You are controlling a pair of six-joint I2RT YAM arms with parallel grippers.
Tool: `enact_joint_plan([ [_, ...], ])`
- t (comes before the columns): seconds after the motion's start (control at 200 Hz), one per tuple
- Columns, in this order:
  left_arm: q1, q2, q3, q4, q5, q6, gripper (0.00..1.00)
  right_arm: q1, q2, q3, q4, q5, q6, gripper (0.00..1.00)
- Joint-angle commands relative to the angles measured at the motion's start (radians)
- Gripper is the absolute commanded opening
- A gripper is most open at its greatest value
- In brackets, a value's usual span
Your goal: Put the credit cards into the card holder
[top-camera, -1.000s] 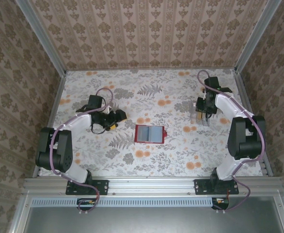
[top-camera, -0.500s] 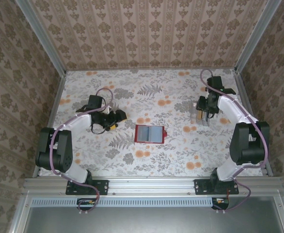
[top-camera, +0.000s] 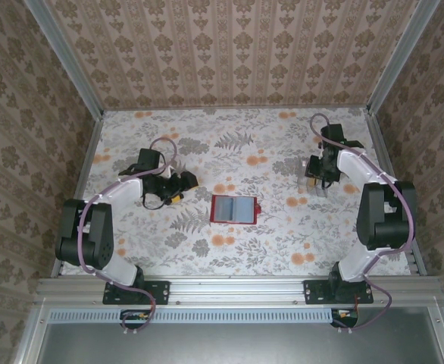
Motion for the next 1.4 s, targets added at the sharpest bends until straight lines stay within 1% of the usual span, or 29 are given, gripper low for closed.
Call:
enact_joint_plan([
  [0.0, -0.008, -0.018, 0.002, -0.016, -0.014, 0.013, 0.82, 0.005, 0.014, 0.015, 0.006, -0.041, -0.004, 0.39],
  [0.19, -0.008, -0.017, 0.003, -0.022, -0.017, 0.019, 0.82, 0.019, 0.008, 0.040, -0.016, -0.046, -0.013, 0.38],
  [0.315, -0.009, -0.004, 0.005, -0.010, 0.001, 0.012, 0.82, 0.022, 0.024, 0.049, -0.021, -0.050, -0.013, 0.37],
  [0.465, -0.009, -0.006, -0.008, 0.008, -0.004, 0.004, 0.82, 0.033, 0.054, 0.052, -0.016, -0.059, -0.008, 0.37],
  [0.54, -0.008, 0.001, 0.004, -0.009, 0.005, 0.013, 0.82, 0.038, 0.070, 0.053, -0.018, -0.056, -0.005, 0.36],
  [0.67, -0.009, -0.002, -0.006, 0.001, -0.003, 0.008, 0.82, 0.038, 0.085, 0.058, -0.031, -0.018, 0.001, 0.24],
  [0.78, -0.008, 0.004, 0.009, -0.016, 0.005, 0.016, 0.82, 0.038, 0.065, 0.052, -0.030, -0.023, -0.001, 0.21],
  [0.895, -0.009, 0.003, -0.003, 0.004, 0.001, 0.006, 0.82, 0.036, 0.046, 0.053, -0.027, -0.046, -0.005, 0.19],
  [0.96, -0.009, 0.013, 0.011, -0.010, 0.010, 0.015, 0.82, 0.032, 0.038, 0.054, -0.019, -0.085, 0.000, 0.19],
  [1.01, -0.009, 0.009, 0.010, -0.016, 0.004, 0.017, 0.82, 0.028, 0.031, 0.050, -0.004, -0.118, 0.010, 0.23],
  [1.08, -0.009, 0.005, -0.003, 0.001, 0.000, 0.008, 0.82, 0.023, 0.028, 0.044, 0.020, -0.157, 0.024, 0.25],
  [1.235, -0.008, -0.002, -0.006, -0.009, -0.004, 0.014, 0.82, 0.016, 0.036, 0.038, 0.059, -0.224, 0.055, 0.27],
  [1.315, -0.009, -0.011, -0.012, -0.006, -0.010, 0.010, 0.82, 0.016, 0.036, 0.033, 0.077, -0.253, 0.067, 0.33],
  [1.395, -0.010, -0.013, -0.008, -0.019, -0.012, 0.018, 0.82, 0.015, 0.034, 0.029, 0.092, -0.266, 0.079, 0.34],
])
